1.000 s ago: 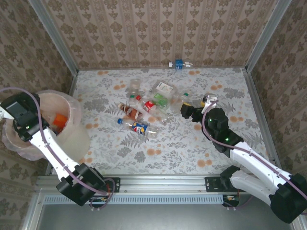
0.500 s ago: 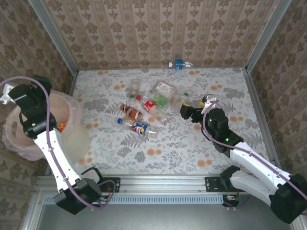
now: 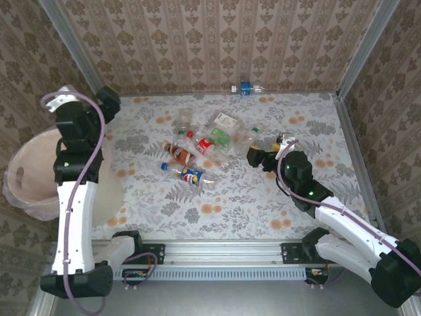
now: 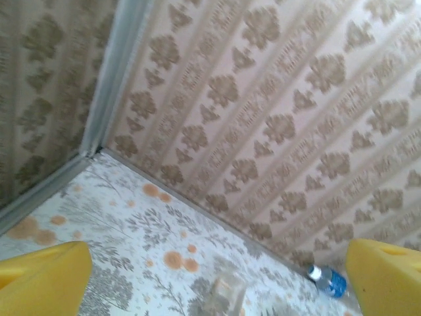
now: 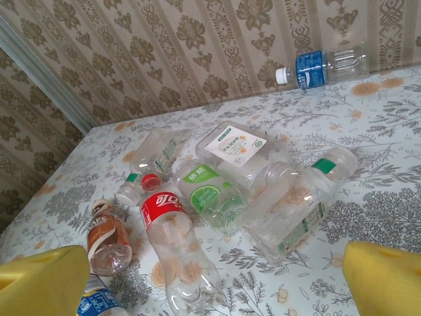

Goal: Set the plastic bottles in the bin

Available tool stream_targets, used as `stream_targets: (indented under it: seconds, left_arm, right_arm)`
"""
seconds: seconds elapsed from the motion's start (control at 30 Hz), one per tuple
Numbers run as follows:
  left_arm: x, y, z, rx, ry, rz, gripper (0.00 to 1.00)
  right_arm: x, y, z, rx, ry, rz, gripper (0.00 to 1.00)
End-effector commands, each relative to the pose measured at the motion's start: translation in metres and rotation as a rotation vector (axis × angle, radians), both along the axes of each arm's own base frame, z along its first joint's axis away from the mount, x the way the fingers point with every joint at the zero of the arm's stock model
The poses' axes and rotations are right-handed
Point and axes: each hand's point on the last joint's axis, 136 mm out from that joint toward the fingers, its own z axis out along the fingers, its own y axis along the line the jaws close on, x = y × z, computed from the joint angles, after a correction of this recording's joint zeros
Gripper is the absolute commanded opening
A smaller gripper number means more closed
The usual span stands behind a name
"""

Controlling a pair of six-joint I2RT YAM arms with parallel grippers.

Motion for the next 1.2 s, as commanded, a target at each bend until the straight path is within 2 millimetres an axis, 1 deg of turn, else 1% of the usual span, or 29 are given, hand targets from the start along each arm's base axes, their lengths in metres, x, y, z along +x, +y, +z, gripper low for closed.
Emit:
stream_targets:
  seconds: [0.0,0.1,0.17,0.33,0.37,0.4,0.43,0.5,0.6,0.7,0.8,0.83,0.87,0.97,1.03,1.17]
  left_arm:
    - [0.009,-0.026,0.007,0.082,-0.008,-0.038,1.0]
    - [0.022,-0.065,-0.007,0.126,0.04,-0.126,1.0]
    - [0.032,-0.088,-0.02,0.152,0.082,-0.185,1.0]
    - [0.052,-0.124,-0.056,0.135,0.217,-0.265,1.0]
    - [0.056,-0.133,-0.065,0.133,0.238,-0.281,1.0]
    - [0.06,-0.136,-0.075,0.137,0.262,-0.279,1.0]
    - [0.06,-0.148,-0.084,0.143,0.287,-0.297,1.0]
    - [0.066,-0.155,-0.107,0.144,0.358,-0.293,1.0]
    - [0.073,-0.149,-0.148,0.139,0.496,-0.208,1.0]
    - [0.075,-0.142,-0.186,0.125,0.63,-0.146,1.0]
    - [0.075,-0.139,-0.219,0.078,0.702,-0.096,1.0]
    - [0.081,-0.123,-0.234,0.035,0.726,-0.05,0.99]
    - [0.081,-0.116,-0.251,-0.004,0.761,-0.029,0.97]
    - [0.083,-0.101,-0.287,-0.116,0.839,0.009,0.91]
    - [0.084,-0.099,-0.304,-0.148,0.865,0.021,0.88]
    - [0.087,-0.094,-0.331,-0.178,0.922,0.078,0.85]
  right_arm:
    - [-0.003,-0.002,-0.002,0.021,0.012,0.001,1.0]
    - [-0.004,-0.003,-0.003,0.026,0.016,-0.003,1.0]
    - [-0.006,-0.004,-0.003,0.033,0.018,-0.008,1.0]
    - [-0.011,-0.01,-0.005,0.036,0.02,-0.025,1.0]
    - [-0.012,-0.012,-0.005,0.036,0.02,-0.029,1.0]
    - [-0.013,-0.014,-0.005,0.035,0.018,-0.037,1.0]
    - [-0.015,-0.016,-0.005,0.036,0.015,-0.043,1.0]
    - [-0.017,-0.021,-0.005,0.033,0.011,-0.062,1.0]
    - [-0.02,-0.025,-0.006,0.019,0.015,-0.075,1.0]
    - [-0.022,-0.025,-0.007,0.008,0.024,-0.07,1.0]
    - [-0.023,-0.026,-0.01,0.005,0.033,-0.067,1.0]
    - [-0.024,-0.025,-0.01,0.005,0.034,-0.064,1.0]
    - [-0.024,-0.025,-0.011,0.005,0.034,-0.058,1.0]
    - [-0.026,-0.02,-0.011,-0.001,0.04,-0.027,0.99]
    - [-0.027,-0.019,-0.013,-0.003,0.047,-0.022,0.99]
    - [-0.026,-0.019,-0.014,-0.001,0.05,-0.025,0.98]
